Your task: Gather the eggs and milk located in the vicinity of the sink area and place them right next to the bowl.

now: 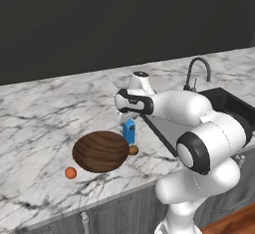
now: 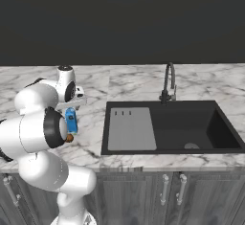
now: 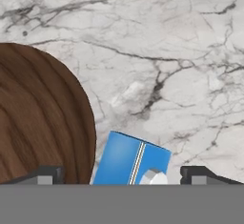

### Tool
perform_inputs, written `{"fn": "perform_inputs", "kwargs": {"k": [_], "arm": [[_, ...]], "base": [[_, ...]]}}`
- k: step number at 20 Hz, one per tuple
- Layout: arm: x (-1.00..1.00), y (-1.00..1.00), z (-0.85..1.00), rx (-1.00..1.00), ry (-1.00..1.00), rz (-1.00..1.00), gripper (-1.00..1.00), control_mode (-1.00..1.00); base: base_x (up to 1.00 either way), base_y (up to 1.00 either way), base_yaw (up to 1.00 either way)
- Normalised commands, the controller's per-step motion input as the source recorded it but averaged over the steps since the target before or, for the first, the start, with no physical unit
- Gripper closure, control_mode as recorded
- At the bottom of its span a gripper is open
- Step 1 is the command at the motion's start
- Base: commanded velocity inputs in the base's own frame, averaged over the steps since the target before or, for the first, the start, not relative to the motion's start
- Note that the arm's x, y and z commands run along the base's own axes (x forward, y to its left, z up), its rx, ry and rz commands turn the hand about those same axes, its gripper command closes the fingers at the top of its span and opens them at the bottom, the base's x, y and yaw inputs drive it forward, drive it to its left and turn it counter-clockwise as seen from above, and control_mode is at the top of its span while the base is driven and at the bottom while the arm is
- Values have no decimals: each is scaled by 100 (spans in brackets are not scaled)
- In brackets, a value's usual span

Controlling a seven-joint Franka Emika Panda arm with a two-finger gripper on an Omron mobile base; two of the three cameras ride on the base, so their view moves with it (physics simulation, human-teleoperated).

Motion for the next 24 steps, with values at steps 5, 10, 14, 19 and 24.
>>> {"fn": "perform_inputs", "kwargs": {"k": [5, 10, 14, 19, 24], "arm": [[-3, 0, 27, 0, 2, 0, -100, -100], [-11, 2, 57, 0, 0, -1, -100, -100], [-59, 0, 35, 0, 0, -6, -100, -100], [-73, 0, 1, 0, 9, -12, -100, -100], [-63, 0, 0, 0, 22, -19, -100, -100]], "base": [[0, 0, 0], [0, 0, 0], [0, 0, 0], [0, 0, 0], [0, 0, 0]]}}
